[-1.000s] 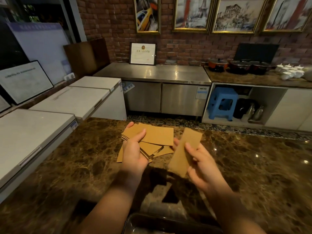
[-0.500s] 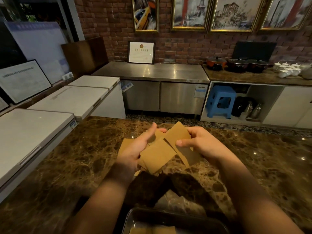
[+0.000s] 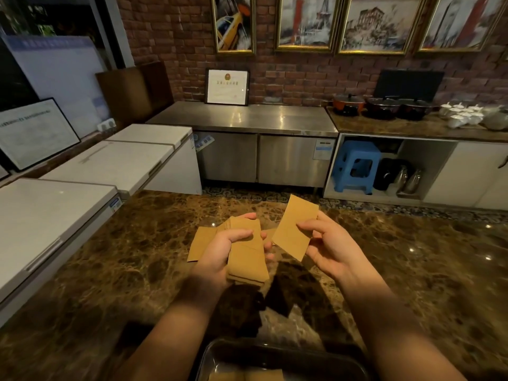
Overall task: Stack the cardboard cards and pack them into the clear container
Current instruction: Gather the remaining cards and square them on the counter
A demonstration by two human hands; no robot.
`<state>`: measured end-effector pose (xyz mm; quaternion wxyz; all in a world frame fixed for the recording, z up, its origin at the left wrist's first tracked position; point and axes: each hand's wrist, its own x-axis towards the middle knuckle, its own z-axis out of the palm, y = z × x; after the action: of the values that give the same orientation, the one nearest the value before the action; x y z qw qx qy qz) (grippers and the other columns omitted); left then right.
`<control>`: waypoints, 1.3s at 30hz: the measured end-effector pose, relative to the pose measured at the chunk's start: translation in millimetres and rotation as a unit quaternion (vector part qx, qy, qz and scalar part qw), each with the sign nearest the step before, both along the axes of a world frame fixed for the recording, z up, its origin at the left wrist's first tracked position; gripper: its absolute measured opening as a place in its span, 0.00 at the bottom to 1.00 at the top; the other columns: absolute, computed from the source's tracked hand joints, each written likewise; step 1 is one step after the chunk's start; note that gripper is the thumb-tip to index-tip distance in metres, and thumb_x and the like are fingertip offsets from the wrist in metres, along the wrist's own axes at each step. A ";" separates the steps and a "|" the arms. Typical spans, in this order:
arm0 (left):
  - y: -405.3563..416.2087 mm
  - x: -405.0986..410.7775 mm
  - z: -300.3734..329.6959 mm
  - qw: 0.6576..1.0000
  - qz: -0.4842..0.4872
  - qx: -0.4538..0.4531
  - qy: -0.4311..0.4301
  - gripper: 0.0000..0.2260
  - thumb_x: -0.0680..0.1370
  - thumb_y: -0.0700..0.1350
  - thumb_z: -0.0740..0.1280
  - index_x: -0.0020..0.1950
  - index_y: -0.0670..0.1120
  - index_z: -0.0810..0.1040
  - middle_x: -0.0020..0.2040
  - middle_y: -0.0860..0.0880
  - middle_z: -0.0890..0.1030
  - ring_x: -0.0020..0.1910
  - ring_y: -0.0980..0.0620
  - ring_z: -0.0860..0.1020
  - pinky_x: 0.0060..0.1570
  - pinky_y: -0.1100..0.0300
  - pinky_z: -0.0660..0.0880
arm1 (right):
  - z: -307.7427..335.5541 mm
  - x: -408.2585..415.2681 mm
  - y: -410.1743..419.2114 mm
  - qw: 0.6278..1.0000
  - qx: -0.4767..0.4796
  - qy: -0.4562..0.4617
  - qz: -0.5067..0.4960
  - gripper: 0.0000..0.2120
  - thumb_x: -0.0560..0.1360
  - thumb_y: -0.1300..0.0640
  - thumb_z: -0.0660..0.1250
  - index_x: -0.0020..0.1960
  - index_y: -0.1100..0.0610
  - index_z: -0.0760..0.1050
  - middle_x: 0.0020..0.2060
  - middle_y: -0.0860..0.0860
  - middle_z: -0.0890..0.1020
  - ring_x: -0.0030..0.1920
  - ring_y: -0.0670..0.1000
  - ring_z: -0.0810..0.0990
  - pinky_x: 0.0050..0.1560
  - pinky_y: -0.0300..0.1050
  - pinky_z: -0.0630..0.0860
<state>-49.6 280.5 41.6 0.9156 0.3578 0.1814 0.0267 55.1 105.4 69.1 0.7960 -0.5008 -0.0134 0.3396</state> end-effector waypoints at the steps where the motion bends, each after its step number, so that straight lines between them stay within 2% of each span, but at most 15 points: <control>1: -1.4 0.7 1.7 1.000 0.010 0.001 0.007 0.17 0.78 0.38 0.64 0.66 0.45 0.76 0.42 0.37 0.85 0.36 0.40 0.83 0.36 0.46 0.81 | -0.4 -0.2 -0.6 1.000 -0.004 -0.020 -0.007 0.18 0.76 0.70 0.67 0.60 0.54 0.80 0.56 0.57 0.84 0.56 0.56 0.82 0.54 0.55 0.82; 3: -3.2 2.6 4.5 0.999 0.028 -0.007 0.028 0.13 0.81 0.45 0.66 0.64 0.44 0.75 0.42 0.37 0.85 0.34 0.42 0.82 0.32 0.50 0.80 | -0.6 1.1 -2.7 0.998 0.001 -0.064 -0.015 0.17 0.74 0.71 0.67 0.51 0.52 0.84 0.49 0.54 0.86 0.46 0.52 0.85 0.50 0.50 0.82; 6: -0.7 6.7 4.8 0.997 0.056 -0.011 0.053 0.15 0.80 0.52 0.68 0.62 0.45 0.74 0.42 0.39 0.82 0.34 0.43 0.80 0.33 0.52 0.79 | -0.6 4.9 -5.7 0.990 0.031 -0.134 -0.021 0.21 0.73 0.74 0.63 0.35 0.53 0.84 0.45 0.51 0.88 0.46 0.51 0.86 0.48 0.47 0.82; 9: -3.0 5.1 5.8 0.998 0.058 0.013 0.032 0.19 0.76 0.54 0.72 0.62 0.46 0.76 0.42 0.40 0.84 0.34 0.44 0.82 0.33 0.52 0.80 | -4.7 1.5 -6.2 0.969 0.026 -0.244 -0.023 0.19 0.70 0.73 0.68 0.31 0.51 0.83 0.57 0.49 0.85 0.58 0.51 0.84 0.56 0.50 0.80; 13: -15.0 3.1 14.6 0.999 0.024 0.038 -0.027 0.17 0.69 0.49 0.75 0.57 0.50 0.85 0.48 0.41 0.88 0.43 0.41 0.87 0.34 0.48 0.83 | -6.7 -11.3 -5.4 0.899 -0.070 -0.433 0.005 0.08 0.61 0.57 0.78 0.34 0.43 0.85 0.71 0.47 0.72 0.67 0.41 0.75 0.60 0.39 0.77; 15: -18.4 3.2 19.8 0.999 0.008 0.022 -0.022 0.09 0.68 0.50 0.75 0.45 0.50 0.89 0.51 0.40 0.87 0.47 0.39 0.86 0.36 0.46 0.83 | -8.0 -15.9 -2.1 0.887 -0.091 -0.453 0.017 0.09 0.64 0.56 0.79 0.36 0.41 0.86 0.72 0.42 0.70 0.70 0.43 0.71 0.65 0.47 0.76; 18: -18.8 5.9 19.5 0.999 -0.002 0.007 -0.049 0.11 0.71 0.53 0.73 0.44 0.48 0.89 0.51 0.39 0.87 0.49 0.39 0.86 0.39 0.45 0.83 | -10.1 -21.6 1.8 0.866 -0.141 -0.480 0.011 0.19 0.70 0.65 0.76 0.38 0.38 0.86 0.72 0.40 0.68 0.75 0.49 0.63 0.72 0.64 0.66; 21: -15.7 10.7 14.6 0.996 0.028 0.005 -0.082 0.13 0.73 0.55 0.71 0.54 0.53 0.87 0.55 0.40 0.86 0.52 0.39 0.85 0.44 0.44 0.83 | -10.6 -26.8 5.5 0.864 -0.157 -0.477 0.031 0.26 0.74 0.69 0.71 0.38 0.35 0.85 0.73 0.41 0.67 0.75 0.48 0.63 0.75 0.60 0.63; 24: -11.9 10.2 3.3 0.995 0.033 -0.018 -0.092 0.16 0.75 0.54 0.69 0.62 0.55 0.83 0.60 0.37 0.84 0.54 0.37 0.84 0.50 0.41 0.82 | -18.2 -30.7 14.1 0.883 -0.131 -0.437 0.110 0.24 0.77 0.68 0.67 0.39 0.40 0.86 0.71 0.44 0.67 0.70 0.39 0.68 0.73 0.47 0.68; 27: -4.4 0.6 -25.1 0.997 0.061 -0.001 -0.053 0.17 0.78 0.45 0.66 0.66 0.54 0.81 0.58 0.39 0.85 0.54 0.39 0.85 0.43 0.47 0.83 | -37.3 -32.4 23.2 0.867 -0.186 -0.414 0.205 0.19 0.79 0.70 0.63 0.45 0.51 0.86 0.67 0.43 0.69 0.70 0.40 0.68 0.72 0.39 0.65; 29: 2.5 -9.1 -44.7 0.996 0.090 -0.023 -0.017 0.15 0.80 0.43 0.62 0.65 0.50 0.79 0.51 0.41 0.87 0.47 0.41 0.86 0.39 0.49 0.83 | -47.8 -27.6 29.0 0.849 -0.201 -0.388 0.298 0.19 0.79 0.70 0.61 0.53 0.51 0.85 0.63 0.37 0.72 0.66 0.38 0.71 0.62 0.28 0.68; 31: 11.9 -21.3 -58.8 0.989 0.115 -0.088 0.025 0.09 0.80 0.49 0.64 0.57 0.49 0.78 0.42 0.43 0.82 0.35 0.45 0.82 0.38 0.49 0.83 | -52.1 -14.0 32.6 0.858 -0.197 -0.335 0.337 0.18 0.80 0.67 0.63 0.59 0.46 0.81 0.59 0.38 0.80 0.59 0.37 0.78 0.55 0.31 0.74; 33: 29.1 -34.3 -72.2 0.979 0.149 -0.128 0.050 0.13 0.78 0.57 0.65 0.49 0.48 0.76 0.40 0.44 0.75 0.31 0.48 0.77 0.37 0.52 0.81 | -59.6 12.4 43.0 0.877 -0.257 -0.306 0.265 0.16 0.80 0.62 0.66 0.65 0.48 0.77 0.62 0.48 0.81 0.60 0.47 0.79 0.54 0.42 0.77; 35: 45.8 -46.2 -82.7 0.974 0.168 -0.145 0.045 0.14 0.77 0.58 0.65 0.48 0.47 0.75 0.41 0.44 0.75 0.34 0.47 0.76 0.37 0.54 0.78 | -68.8 43.1 55.5 0.847 -0.341 -0.349 0.212 0.19 0.79 0.62 0.67 0.69 0.54 0.74 0.66 0.54 0.78 0.62 0.50 0.77 0.58 0.44 0.74; 39: 66.9 -56.0 -91.2 0.972 0.184 -0.143 0.021 0.10 0.73 0.52 0.68 0.49 0.47 0.78 0.43 0.42 0.77 0.38 0.44 0.76 0.43 0.50 0.73 | -90.2 80.3 90.1 0.719 -0.453 -0.446 0.281 0.27 0.79 0.57 0.68 0.76 0.50 0.66 0.73 0.53 0.72 0.71 0.53 0.70 0.68 0.45 0.65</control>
<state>-105.5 347.4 -49.5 0.9326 0.1846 0.2655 0.1604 135.4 195.5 -21.0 0.2438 -0.8683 -0.3516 0.2508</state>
